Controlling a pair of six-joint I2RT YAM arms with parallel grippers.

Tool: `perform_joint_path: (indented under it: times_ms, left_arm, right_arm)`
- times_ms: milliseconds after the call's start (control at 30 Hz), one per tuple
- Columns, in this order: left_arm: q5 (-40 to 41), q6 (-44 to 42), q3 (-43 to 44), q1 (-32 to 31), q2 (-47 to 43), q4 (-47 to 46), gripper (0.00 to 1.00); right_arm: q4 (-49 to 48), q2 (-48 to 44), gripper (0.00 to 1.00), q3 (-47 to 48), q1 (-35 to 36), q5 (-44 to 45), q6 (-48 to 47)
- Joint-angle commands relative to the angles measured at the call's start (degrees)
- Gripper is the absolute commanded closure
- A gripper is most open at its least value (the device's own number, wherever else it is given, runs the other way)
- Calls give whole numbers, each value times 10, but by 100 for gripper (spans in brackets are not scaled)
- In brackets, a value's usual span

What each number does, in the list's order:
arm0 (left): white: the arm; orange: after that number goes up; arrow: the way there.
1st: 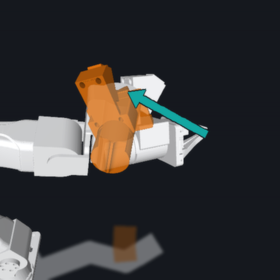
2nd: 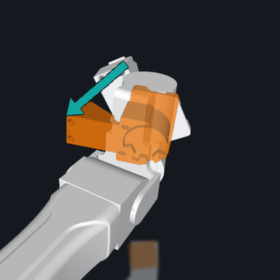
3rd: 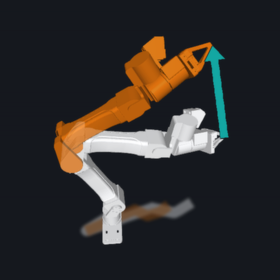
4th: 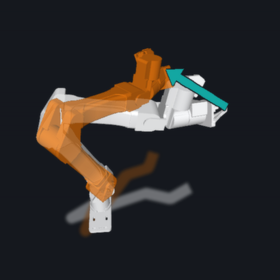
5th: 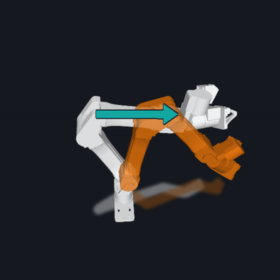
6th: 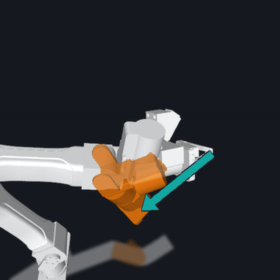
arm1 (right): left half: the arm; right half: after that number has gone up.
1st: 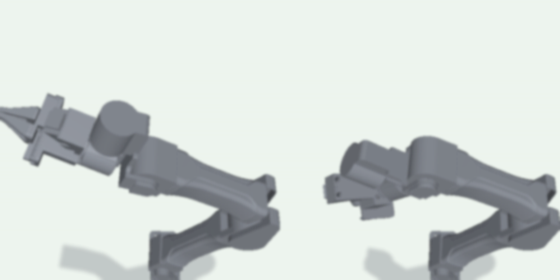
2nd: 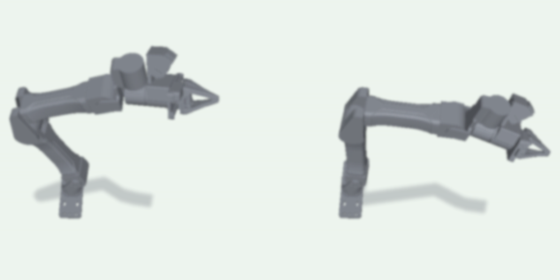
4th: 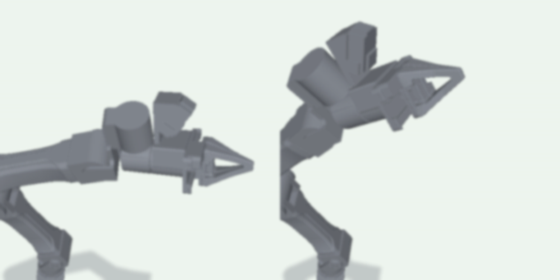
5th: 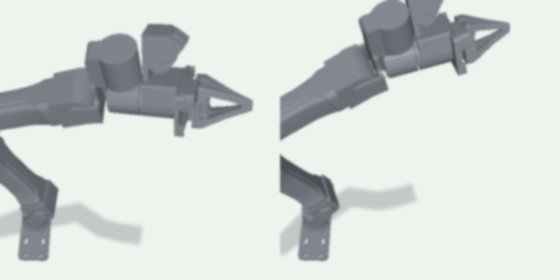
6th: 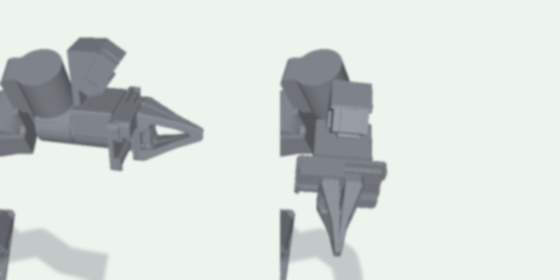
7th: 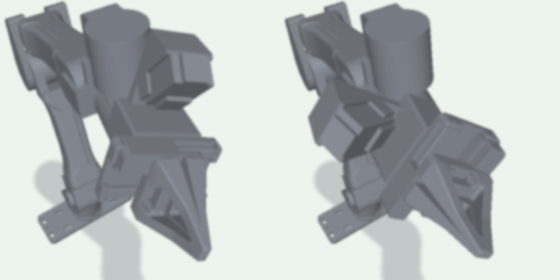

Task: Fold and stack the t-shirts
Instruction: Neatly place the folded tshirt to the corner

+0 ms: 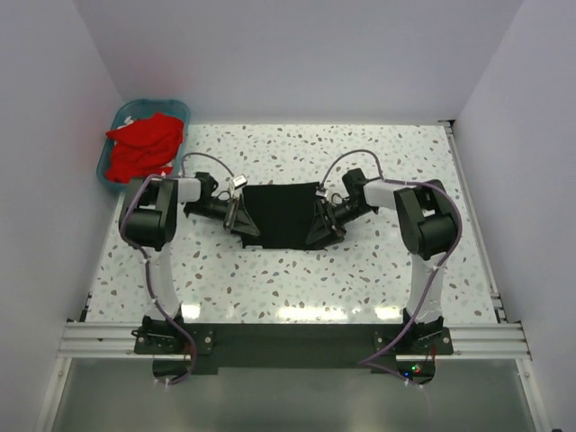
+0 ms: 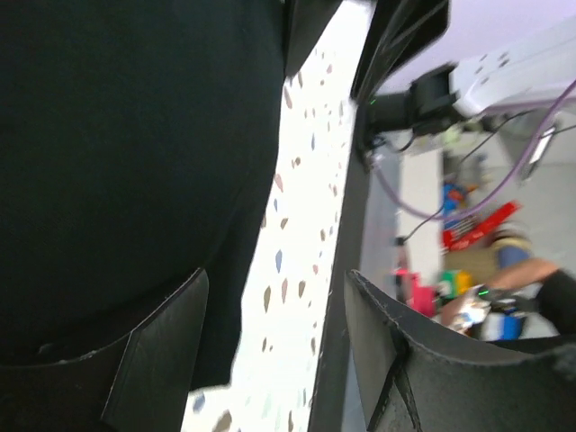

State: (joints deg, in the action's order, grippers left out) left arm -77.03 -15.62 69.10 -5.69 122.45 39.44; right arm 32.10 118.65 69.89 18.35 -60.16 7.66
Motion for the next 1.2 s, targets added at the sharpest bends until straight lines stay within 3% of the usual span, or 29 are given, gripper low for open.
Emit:
perform_joint_path:
  times_ms: [0,167,367,633,833,1000,1067,1133,1167]
  left_arm:
    - [69,-154,10,8,-93,127,33]
    - [81,-126,-14,-8,-138,92,35]
    - [62,-94,-44,-23,-71,73,39]
    - [156,10,-66,16,-62,-45,38]
    - [192,-8,-74,16,-226,-84,30]
    - [343,60,-63,21,-366,-177,21]
    - [396,78,-58,21,-396,-203,17]
    - [428,96,-49,22,-424,-209,2]
    - [454,101,-37,22,-430,-206,0]
  right_arm:
    - [86,-61,35,29,-12,51,-63]
    - [18,-92,36,50,1,38,9]
    - [-30,-36,39,61,22,46,39]
    - [41,14,41,62,-23,164,-48]
    - [56,-69,40,91,-38,218,-67]
    - [39,-134,34,149,-23,265,-54]
    - [42,-150,32,169,-3,353,-62]
    - [42,-163,28,175,43,456,-74]
    - [43,-162,27,180,79,490,-74]
